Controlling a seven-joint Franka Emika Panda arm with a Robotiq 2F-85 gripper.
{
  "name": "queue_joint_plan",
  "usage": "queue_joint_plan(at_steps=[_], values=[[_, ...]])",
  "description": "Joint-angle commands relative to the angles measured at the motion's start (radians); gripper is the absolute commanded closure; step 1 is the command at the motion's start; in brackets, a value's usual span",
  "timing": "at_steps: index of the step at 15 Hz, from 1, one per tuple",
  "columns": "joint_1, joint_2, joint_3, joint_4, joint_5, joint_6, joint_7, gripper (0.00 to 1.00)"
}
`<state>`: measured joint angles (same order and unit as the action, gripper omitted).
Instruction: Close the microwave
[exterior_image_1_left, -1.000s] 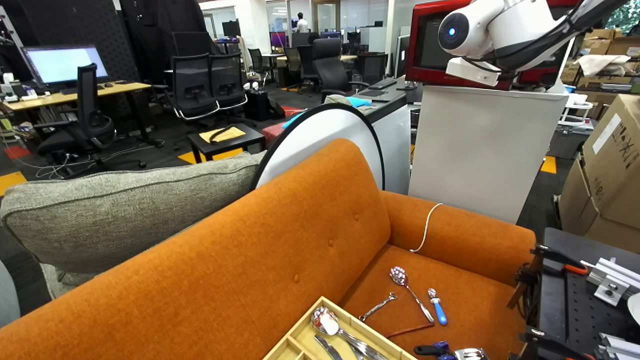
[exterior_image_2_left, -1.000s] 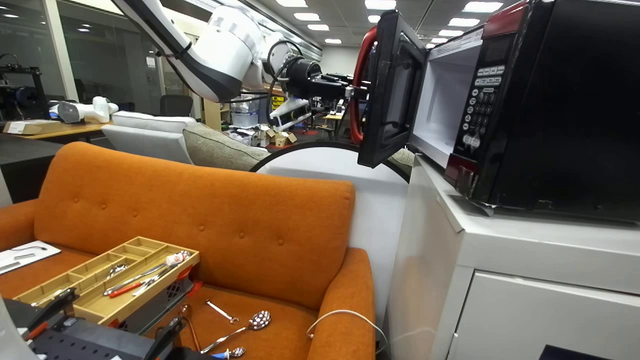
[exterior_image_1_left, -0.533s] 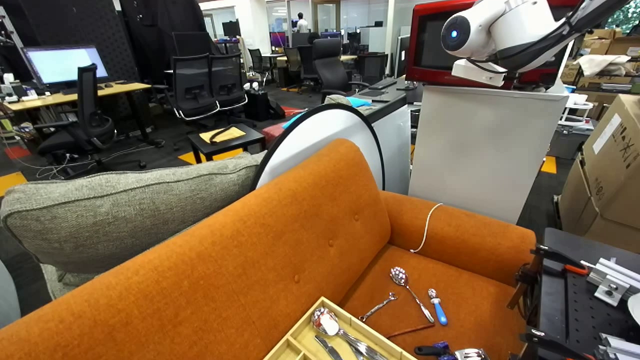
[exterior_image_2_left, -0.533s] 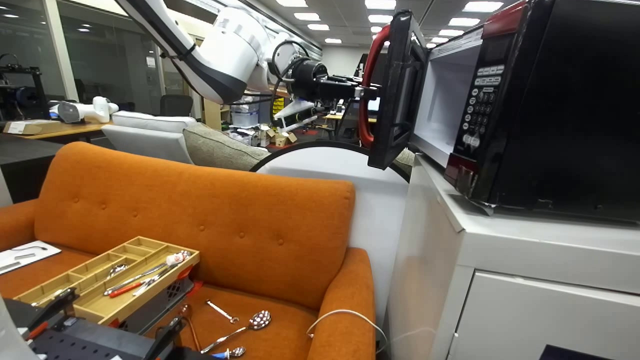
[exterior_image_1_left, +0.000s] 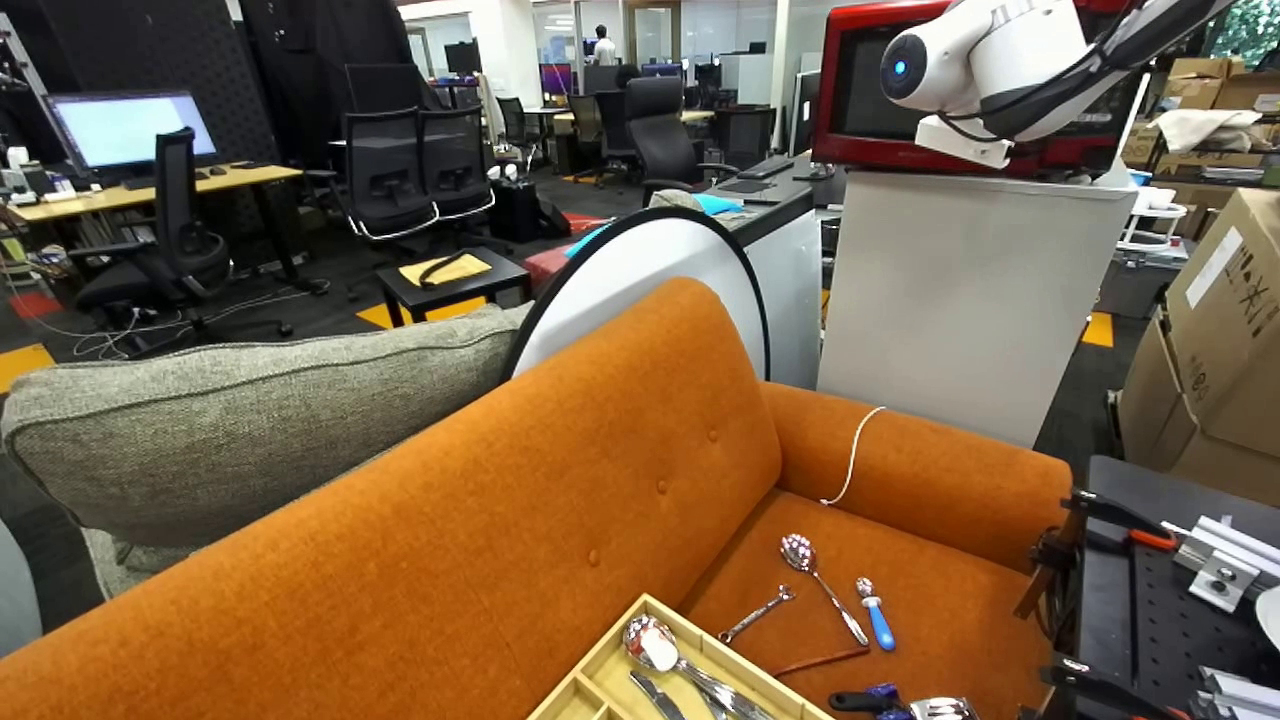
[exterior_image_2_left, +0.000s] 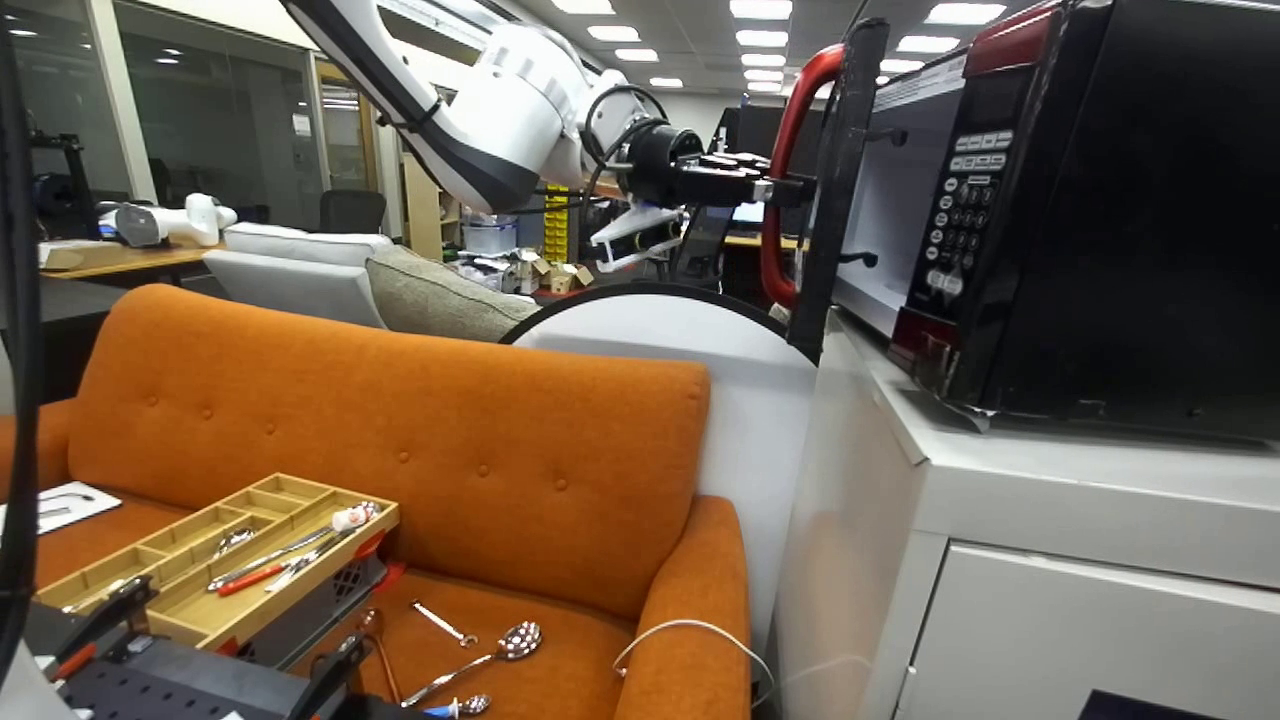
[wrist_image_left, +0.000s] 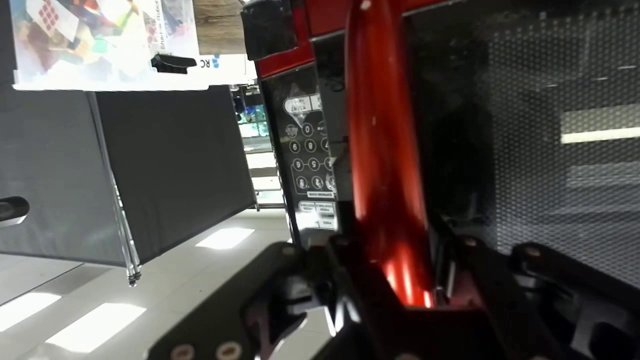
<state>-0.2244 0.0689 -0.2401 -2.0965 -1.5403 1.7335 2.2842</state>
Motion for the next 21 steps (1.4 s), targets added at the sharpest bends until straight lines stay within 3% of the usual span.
queue_joint_plan(at_steps=[1, 21], values=[[-0.025, 0.062, -0.01, 0.09, 0.096, -0.056, -0.01, 0.92], [-0.107, 0.311, -0.043, 0.432, 0.295, -0.092, -0.09, 0.92]])
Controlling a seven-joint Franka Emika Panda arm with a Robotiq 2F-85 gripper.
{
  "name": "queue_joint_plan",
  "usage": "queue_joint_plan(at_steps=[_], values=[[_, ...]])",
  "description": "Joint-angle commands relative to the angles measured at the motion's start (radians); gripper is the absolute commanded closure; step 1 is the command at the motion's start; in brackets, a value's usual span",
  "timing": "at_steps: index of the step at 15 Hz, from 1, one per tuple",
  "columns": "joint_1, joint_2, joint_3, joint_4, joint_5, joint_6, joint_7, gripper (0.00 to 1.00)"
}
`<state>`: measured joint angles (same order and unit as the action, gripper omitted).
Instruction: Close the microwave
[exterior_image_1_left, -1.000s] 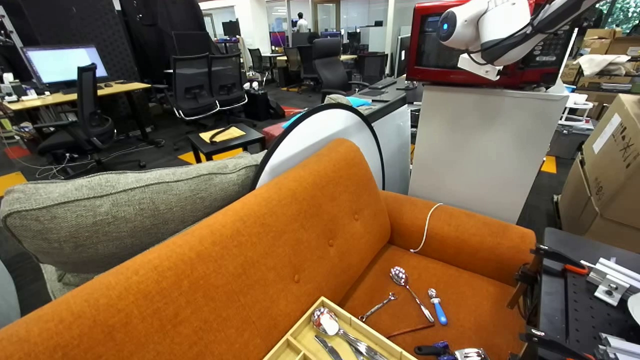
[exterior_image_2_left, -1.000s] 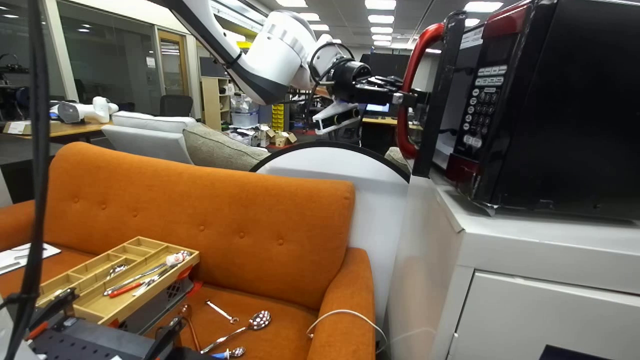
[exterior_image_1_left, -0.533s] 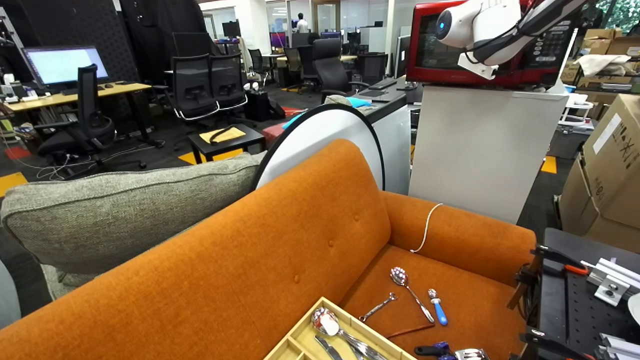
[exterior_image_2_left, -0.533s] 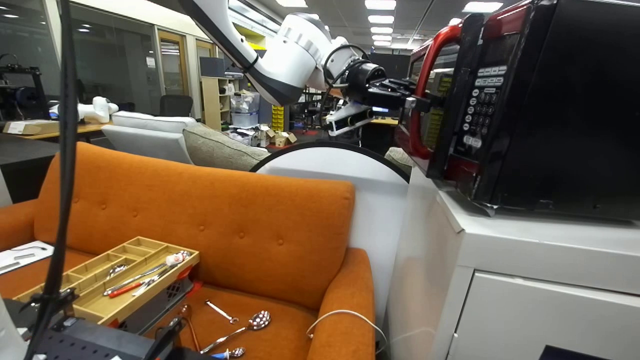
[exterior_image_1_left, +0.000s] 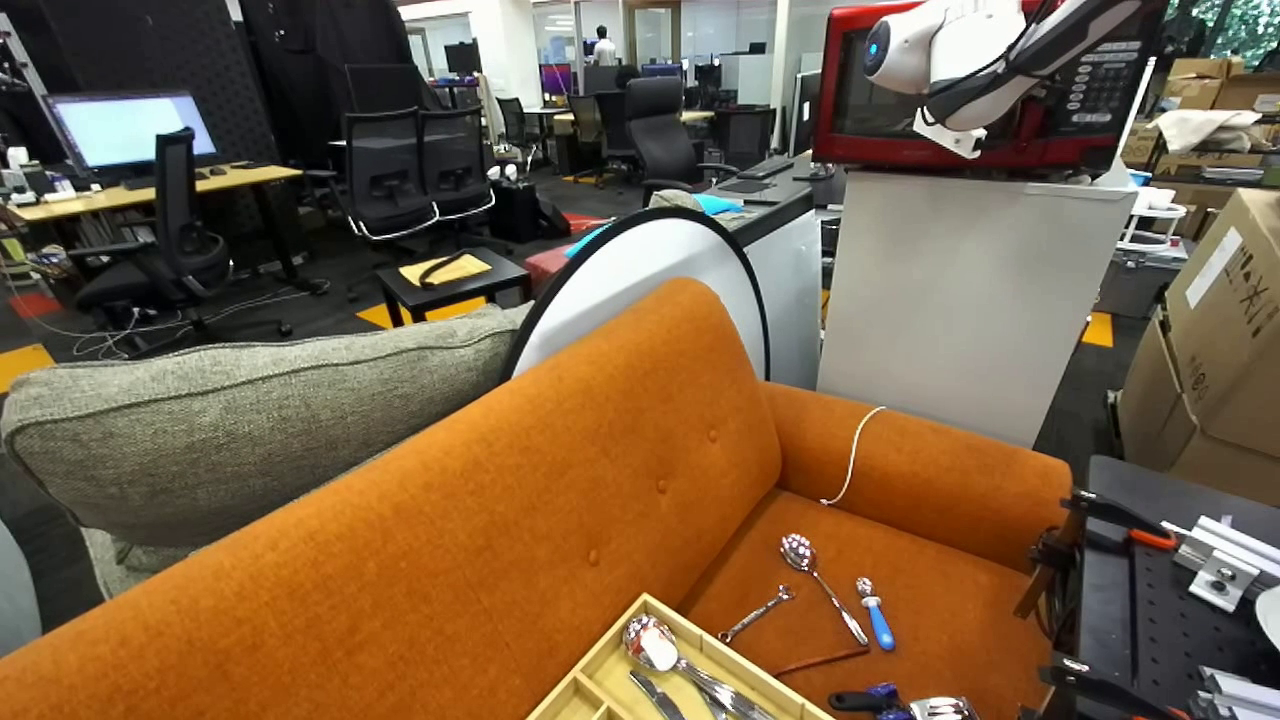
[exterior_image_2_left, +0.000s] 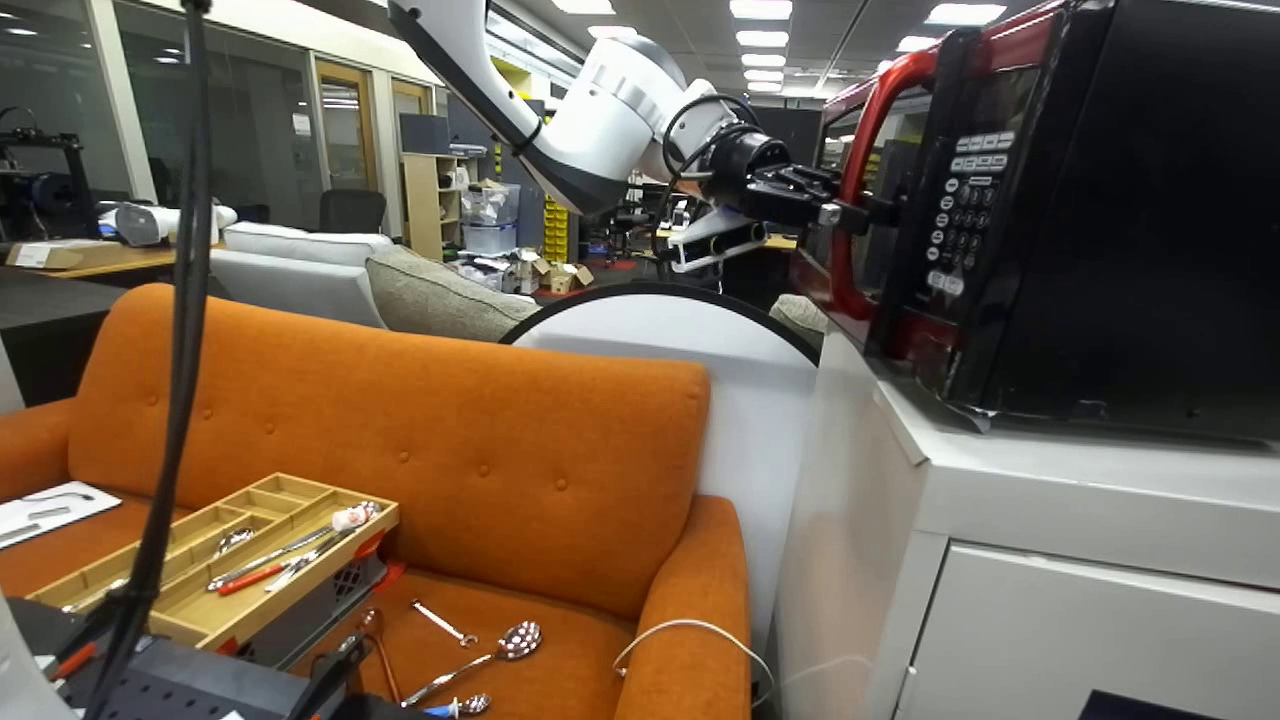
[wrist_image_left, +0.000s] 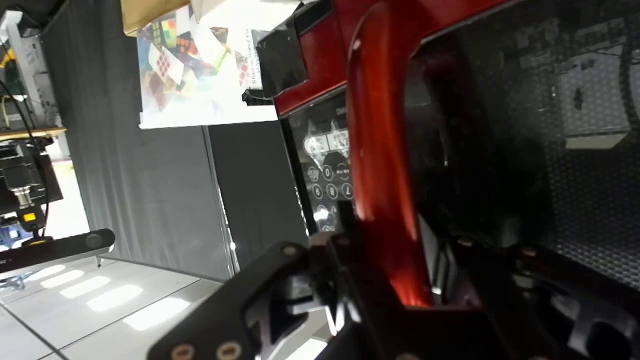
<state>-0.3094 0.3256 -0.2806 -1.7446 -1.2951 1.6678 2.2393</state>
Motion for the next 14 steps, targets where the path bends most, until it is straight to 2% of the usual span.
queue_joint_plan(at_steps=[1, 14], values=[[-0.024, 0.065, -0.003, 0.096, 0.061, -0.036, -0.053, 0.92], [-0.082, 0.26, -0.024, 0.396, 0.233, -0.153, -0.126, 0.92]])
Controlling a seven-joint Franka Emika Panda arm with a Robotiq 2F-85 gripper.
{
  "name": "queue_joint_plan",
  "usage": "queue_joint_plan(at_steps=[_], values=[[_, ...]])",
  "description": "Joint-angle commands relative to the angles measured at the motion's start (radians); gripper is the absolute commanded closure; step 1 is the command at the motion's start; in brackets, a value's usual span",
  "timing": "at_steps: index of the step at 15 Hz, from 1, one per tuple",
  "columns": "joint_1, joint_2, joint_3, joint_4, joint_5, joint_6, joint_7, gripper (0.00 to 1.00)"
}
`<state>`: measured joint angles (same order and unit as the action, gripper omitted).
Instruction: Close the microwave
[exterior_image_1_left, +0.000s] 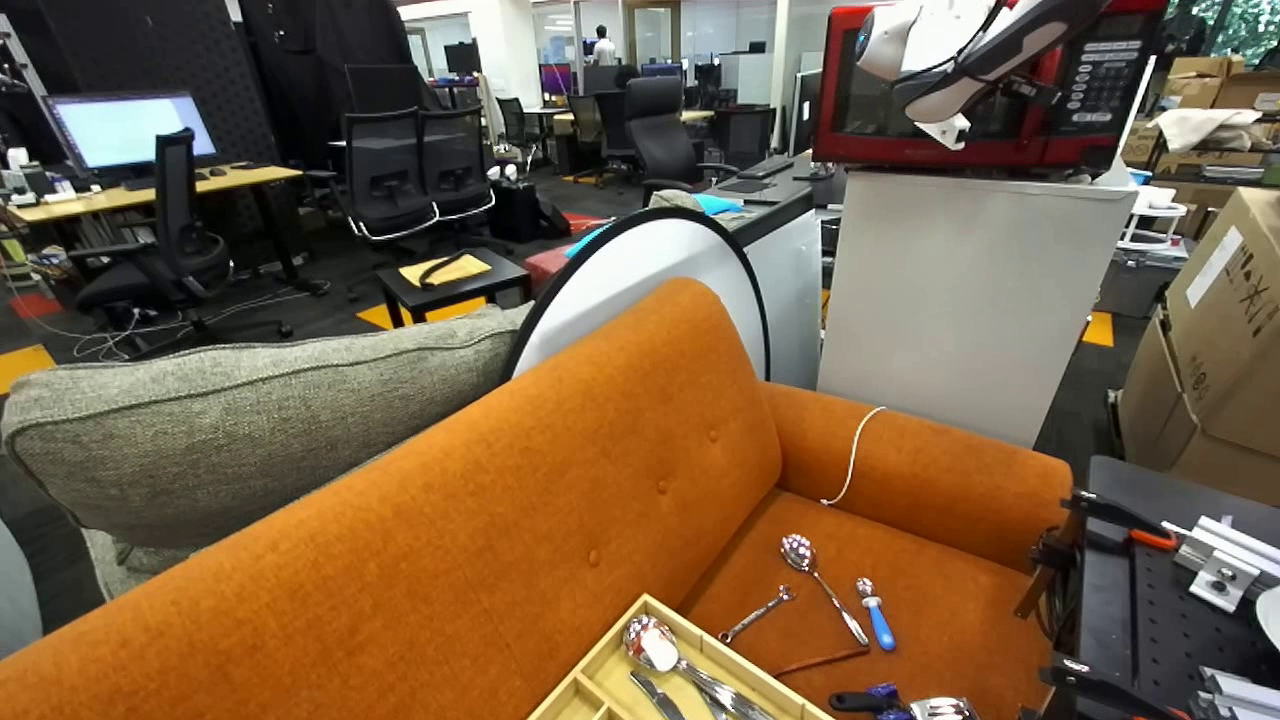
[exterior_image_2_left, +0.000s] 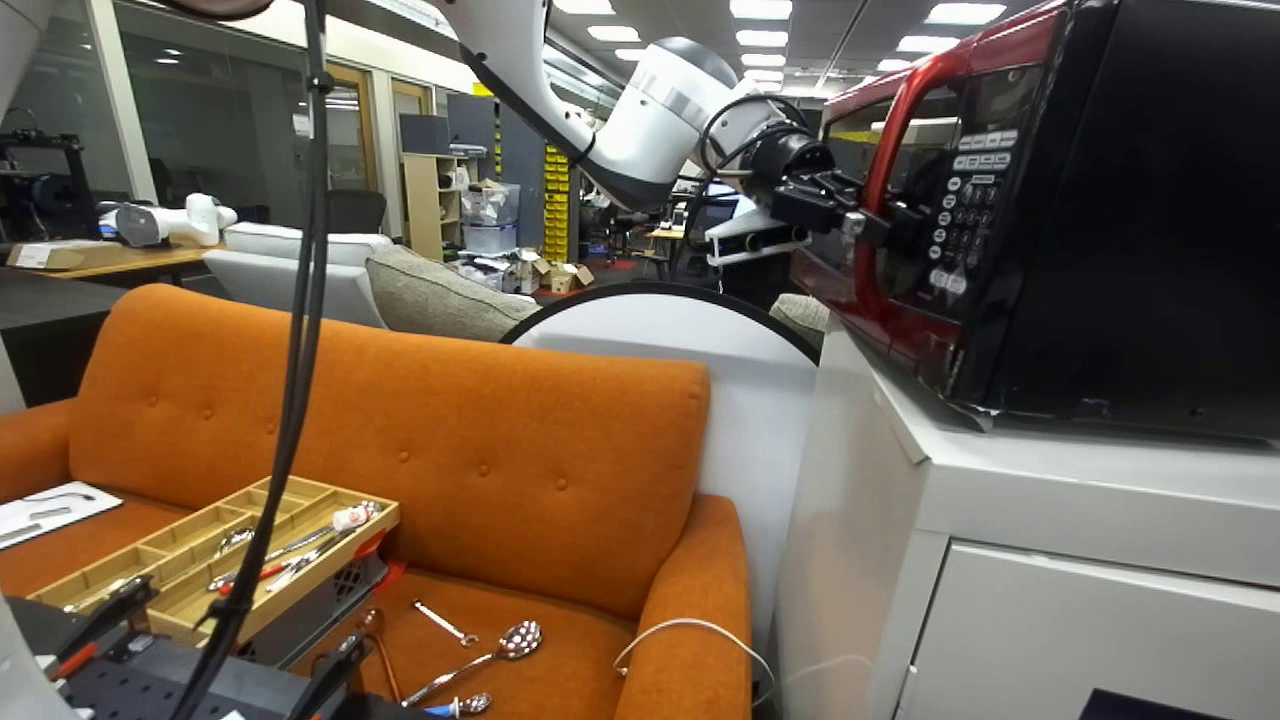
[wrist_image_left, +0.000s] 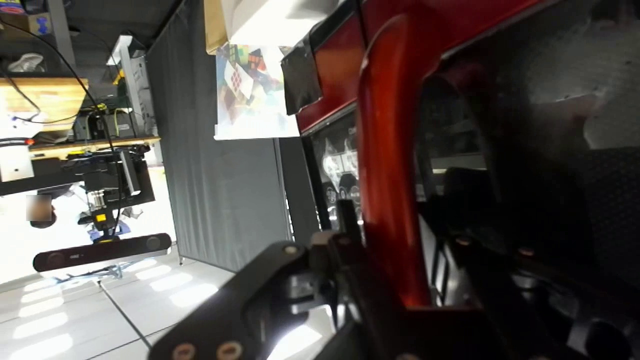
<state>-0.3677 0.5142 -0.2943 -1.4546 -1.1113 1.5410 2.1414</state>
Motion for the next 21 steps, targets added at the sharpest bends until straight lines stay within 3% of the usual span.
queue_joint_plan(at_steps=[1, 4, 5, 6, 8, 15, 21], values=[[-0.026, 0.084, -0.012, 0.123, 0.062, -0.038, -0.029, 0.92], [-0.026, 0.098, -0.011, 0.145, 0.079, -0.041, -0.037, 0.92], [-0.024, 0.092, -0.008, 0.137, 0.08, -0.027, -0.038, 0.72], [-0.023, 0.076, -0.003, 0.121, 0.08, 0.0, -0.041, 0.44], [-0.013, 0.041, 0.005, 0.079, 0.056, 0.067, -0.027, 0.44], [0.05, -0.081, 0.014, -0.061, -0.017, 0.21, -0.008, 0.02], [0.133, -0.323, 0.049, -0.315, -0.152, 0.399, 0.017, 0.0]])
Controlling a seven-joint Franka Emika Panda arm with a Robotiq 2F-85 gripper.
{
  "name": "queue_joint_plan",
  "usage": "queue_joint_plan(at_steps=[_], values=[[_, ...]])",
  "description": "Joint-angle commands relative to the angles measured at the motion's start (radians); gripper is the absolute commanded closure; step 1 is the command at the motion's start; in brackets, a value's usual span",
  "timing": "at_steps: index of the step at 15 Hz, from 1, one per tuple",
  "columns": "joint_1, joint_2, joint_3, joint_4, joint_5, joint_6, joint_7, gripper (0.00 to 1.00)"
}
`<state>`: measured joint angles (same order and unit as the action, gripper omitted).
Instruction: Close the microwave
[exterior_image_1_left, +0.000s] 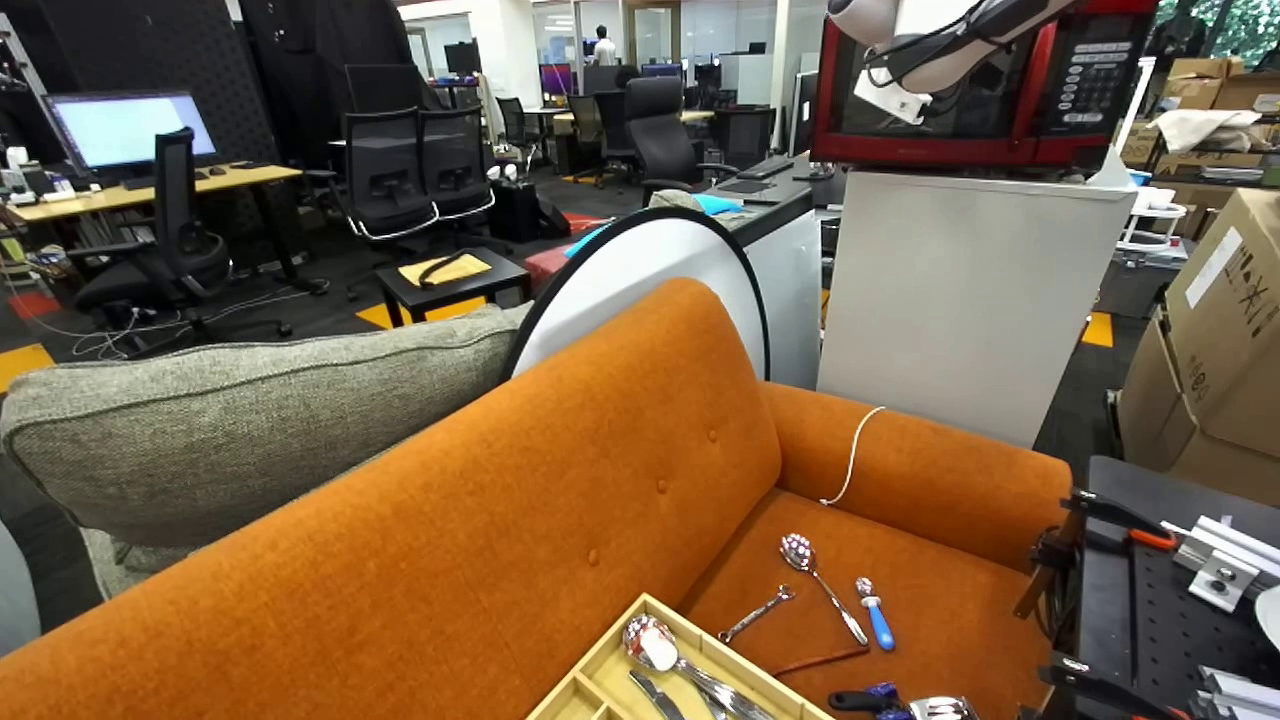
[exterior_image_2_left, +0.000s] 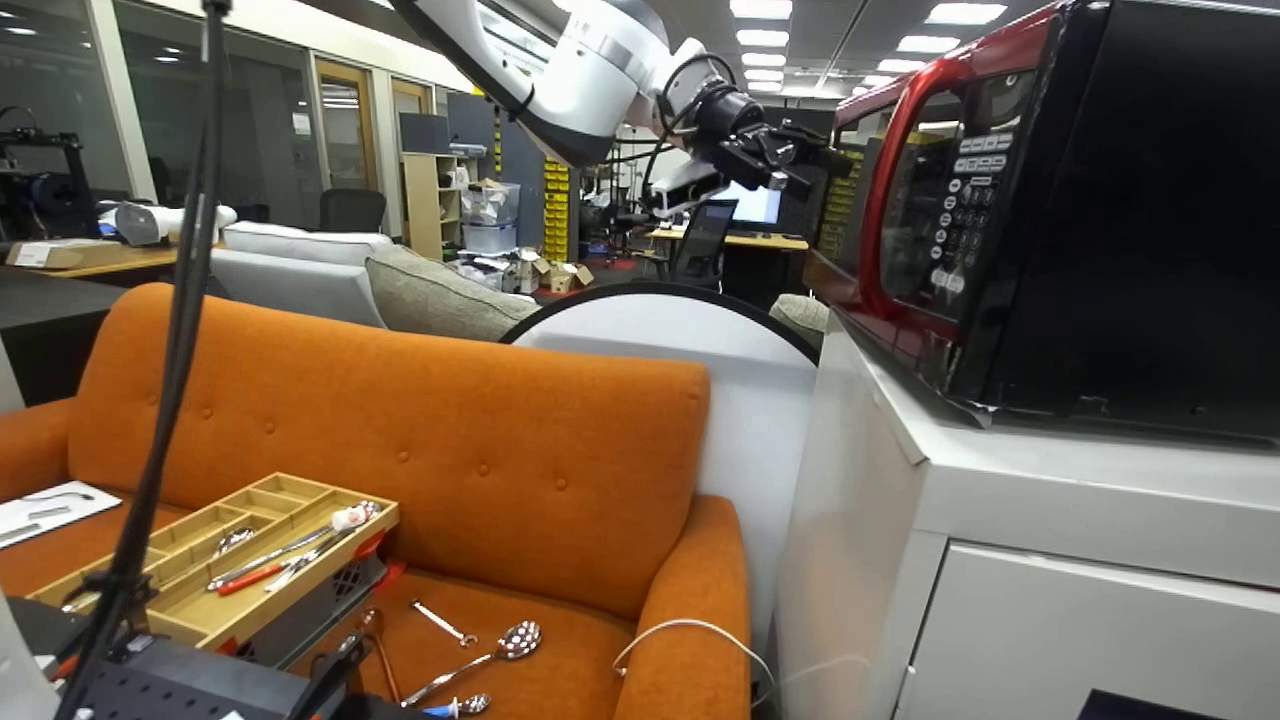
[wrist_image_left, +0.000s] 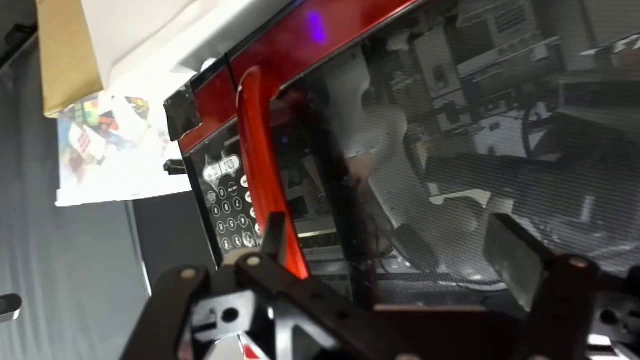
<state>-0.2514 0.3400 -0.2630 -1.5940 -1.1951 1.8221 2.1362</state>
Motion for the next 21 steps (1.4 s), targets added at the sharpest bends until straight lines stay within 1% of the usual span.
queue_joint_plan(at_steps=[1, 4, 8, 11, 13, 16, 19, 20, 21], values=[[0.027, -0.203, 0.026, -0.231, -0.082, 0.151, 0.023, 0.0], [0.052, -0.361, 0.05, -0.402, -0.119, 0.254, 0.011, 0.0], [0.075, -0.554, 0.063, -0.593, -0.112, 0.4, -0.069, 0.0], [0.09, -0.672, 0.051, -0.703, -0.067, 0.523, -0.168, 0.0], [0.096, -0.737, 0.045, -0.769, -0.036, 0.586, -0.232, 0.0], [0.096, -0.821, 0.046, -0.857, 0.019, 0.634, -0.321, 0.0], [0.092, -0.907, 0.056, -0.943, 0.097, 0.641, -0.407, 0.0], [0.065, -0.854, 0.084, -0.899, 0.07, 0.625, -0.351, 0.0], [0.063, -0.873, 0.086, -0.915, 0.078, 0.625, -0.36, 0.0]])
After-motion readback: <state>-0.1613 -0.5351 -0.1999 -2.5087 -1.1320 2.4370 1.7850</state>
